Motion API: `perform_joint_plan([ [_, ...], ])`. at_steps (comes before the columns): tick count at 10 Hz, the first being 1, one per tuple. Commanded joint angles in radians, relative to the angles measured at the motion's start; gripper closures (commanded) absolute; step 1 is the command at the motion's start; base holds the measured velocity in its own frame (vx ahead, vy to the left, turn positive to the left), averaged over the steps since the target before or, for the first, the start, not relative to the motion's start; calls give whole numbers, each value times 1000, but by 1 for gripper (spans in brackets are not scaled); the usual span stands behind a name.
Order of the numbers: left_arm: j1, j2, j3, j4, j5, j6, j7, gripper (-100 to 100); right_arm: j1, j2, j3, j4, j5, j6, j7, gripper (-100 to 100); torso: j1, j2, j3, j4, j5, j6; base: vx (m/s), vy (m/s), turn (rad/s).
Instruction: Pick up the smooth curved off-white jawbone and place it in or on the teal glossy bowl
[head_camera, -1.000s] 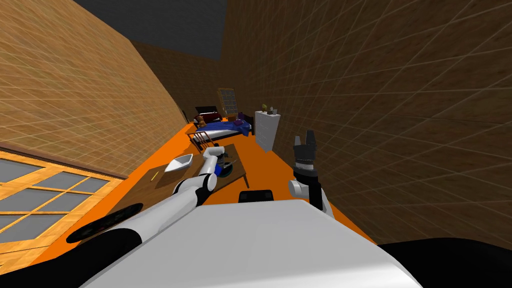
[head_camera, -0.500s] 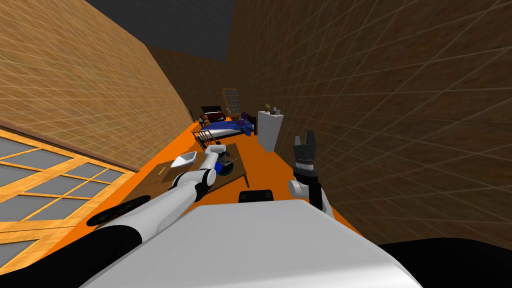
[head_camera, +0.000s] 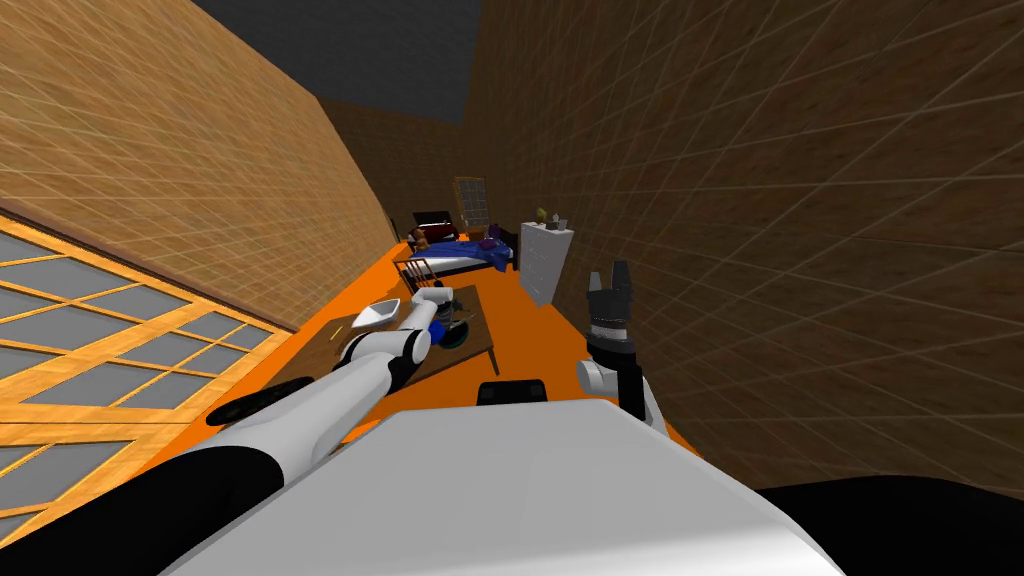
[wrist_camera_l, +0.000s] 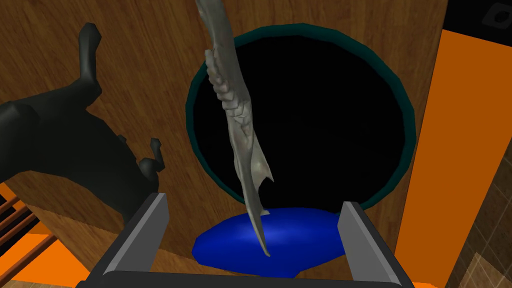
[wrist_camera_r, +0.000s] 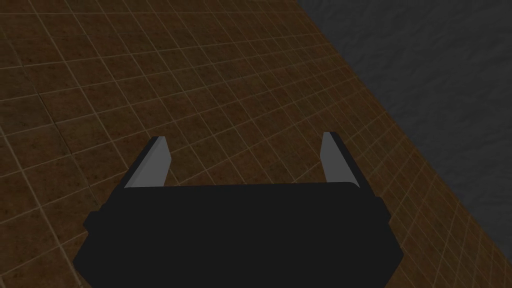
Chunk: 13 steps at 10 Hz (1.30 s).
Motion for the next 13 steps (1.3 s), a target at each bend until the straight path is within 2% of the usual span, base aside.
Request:
perform_joint_plan([
  [1, -5, 3, -8, 33, 7, -1, -2, -100, 0, 0, 0, 0, 0, 0, 0, 0, 0, 0, 0, 0, 0, 0, 6, -30, -35],
  [2, -54, 32, -56, 75, 55, -40, -14, -100, 0, 0, 0, 0, 0, 0, 0, 0, 1, 0, 0, 0, 0, 0, 6, -44, 229],
  [4, -65, 32, -59, 70, 55, -40, -14, -100, 0, 0, 0, 0, 0, 0, 0, 0, 0, 0, 0, 0, 0, 0, 4, -46, 60],
  [6, -65, 32, -59, 135, 55, -40, -14, -100, 0, 0, 0, 0, 0, 0, 0, 0, 2, 0, 0, 0, 0, 0, 1, -4, -13],
  [7, -109, 61, -108, 160, 103, -79, -26, -100, 0, 0, 0, 0, 0, 0, 0, 0, 3, 0, 0, 0, 1, 0, -5, -29, 243],
  [8, -125, 61, -110, 198, 103, -79, -26, -100, 0, 0, 0, 0, 0, 0, 0, 0, 2, 0, 0, 0, 0, -1, -2, -58, 139],
  [11, -125, 61, -110, 236, 103, -79, -26, -100, 0, 0, 0, 0, 0, 0, 0, 0, 2, 0, 0, 0, 0, 0, 2, -18, -12],
  [12, -185, 90, -159, 302, 151, -119, -38, -100, 0, 0, 0, 0, 0, 0, 0, 0, 3, 0, 0, 0, 1, 0, 3, -37, 210],
  [13, -185, 90, -160, 326, 151, -119, -38, -100, 0, 0, 0, 0, 0, 0, 0, 0, 1, 0, 0, 0, 0, -1, 9, -59, 171],
])
